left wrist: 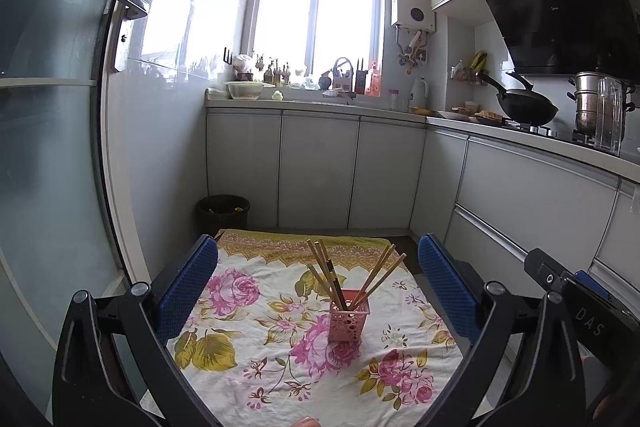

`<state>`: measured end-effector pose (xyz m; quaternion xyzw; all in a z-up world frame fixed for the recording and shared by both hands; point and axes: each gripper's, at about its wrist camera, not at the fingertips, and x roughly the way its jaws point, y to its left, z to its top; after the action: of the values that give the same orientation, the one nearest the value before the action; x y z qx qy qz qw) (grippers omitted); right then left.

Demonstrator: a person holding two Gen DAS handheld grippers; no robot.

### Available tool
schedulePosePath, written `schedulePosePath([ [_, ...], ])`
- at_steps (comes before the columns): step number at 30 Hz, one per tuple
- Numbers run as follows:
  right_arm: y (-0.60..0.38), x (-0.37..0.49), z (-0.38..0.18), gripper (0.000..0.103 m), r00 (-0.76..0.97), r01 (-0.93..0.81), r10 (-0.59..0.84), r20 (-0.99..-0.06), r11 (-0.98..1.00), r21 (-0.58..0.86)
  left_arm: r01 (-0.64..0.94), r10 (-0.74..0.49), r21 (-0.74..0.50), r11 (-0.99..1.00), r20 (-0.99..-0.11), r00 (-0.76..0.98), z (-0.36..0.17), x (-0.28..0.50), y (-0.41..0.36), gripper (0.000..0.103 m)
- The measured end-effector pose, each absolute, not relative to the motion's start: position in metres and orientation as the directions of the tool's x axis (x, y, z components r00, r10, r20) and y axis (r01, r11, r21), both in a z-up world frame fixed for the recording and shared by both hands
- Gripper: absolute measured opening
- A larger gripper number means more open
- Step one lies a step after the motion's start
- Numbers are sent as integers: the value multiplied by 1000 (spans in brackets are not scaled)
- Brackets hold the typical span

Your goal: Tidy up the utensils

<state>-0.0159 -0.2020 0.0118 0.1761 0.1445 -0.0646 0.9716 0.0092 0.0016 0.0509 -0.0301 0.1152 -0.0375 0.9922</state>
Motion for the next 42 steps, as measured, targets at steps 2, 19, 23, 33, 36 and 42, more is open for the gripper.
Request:
schedulePosePath([
  [2, -201, -15, 11, 96, 949, 175, -73, -306, 930, 324, 67, -82, -69, 995, -228, 970, 51, 10, 2, 96],
  [19, -199, -13, 10, 96, 949, 161, -55, -310, 931, 328, 56, -71, -69, 996, -234, 970, 51, 13, 1, 96],
  [23, -199, -13, 10, 96, 949, 159, -53, -311, 932, 327, 55, -70, -69, 996, -236, 969, 51, 13, 0, 96],
  [33, -198, -14, 10, 96, 947, 158, -50, -316, 932, 326, 52, -68, -72, 996, -236, 969, 50, 12, 1, 96],
  [36, -198, -14, 9, 96, 946, 156, -46, -321, 932, 328, 53, -68, -71, 996, -238, 969, 49, 12, 2, 96],
  [42, -200, -12, 9, 96, 944, 154, -41, -327, 932, 328, 53, -67, -68, 996, -237, 969, 49, 12, 2, 96],
])
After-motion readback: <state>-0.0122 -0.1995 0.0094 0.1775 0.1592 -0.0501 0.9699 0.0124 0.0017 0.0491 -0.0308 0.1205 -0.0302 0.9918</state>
